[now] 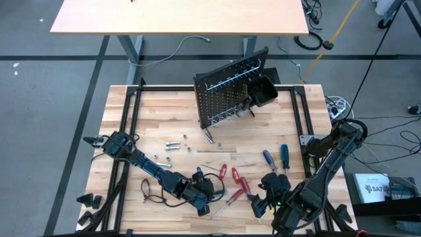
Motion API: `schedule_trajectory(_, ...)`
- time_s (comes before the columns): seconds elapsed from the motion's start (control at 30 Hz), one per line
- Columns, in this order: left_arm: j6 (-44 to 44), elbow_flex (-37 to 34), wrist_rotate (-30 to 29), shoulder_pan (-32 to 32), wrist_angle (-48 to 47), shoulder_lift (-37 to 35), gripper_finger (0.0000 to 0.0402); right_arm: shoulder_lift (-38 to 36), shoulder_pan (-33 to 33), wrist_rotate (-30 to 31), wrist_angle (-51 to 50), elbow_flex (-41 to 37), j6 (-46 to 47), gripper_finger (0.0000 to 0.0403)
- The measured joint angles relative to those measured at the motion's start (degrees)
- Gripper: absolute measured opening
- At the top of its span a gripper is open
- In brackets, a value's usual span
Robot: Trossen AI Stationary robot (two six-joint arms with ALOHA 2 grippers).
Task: Hang tools onto peg board
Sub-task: Hang the gray-black screwdriver on the pegboard
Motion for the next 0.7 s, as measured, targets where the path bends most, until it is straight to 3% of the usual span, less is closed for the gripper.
schedule_trajectory(0.13,0.17,-0.14,-0.68,-0.03,-0.35,-1.73,0.0072,0.0,0.0,1.99,1.55,0.01,-0.3,0.0315)
schedule_trajectory(0.3,6.76,-0.69,-4.75,0.01,-3.76,-7.08,0.0072,0.0,0.01,3.64,4.36,0.0,-3.9,0.0315)
schedule_trajectory(0.5,12.08,-0.44,-10.87,1.41,-8.0,-17.03,0.0072,0.0,-0.09,11.43,10.67,0.01,-10.85,0.0315)
schedule_trajectory(0.7,20.47,-0.26,-11.11,2.01,-0.81,-26.24,0.0072,0.0,-0.09,22.52,18.85,0.0,-21.81,0.0315)
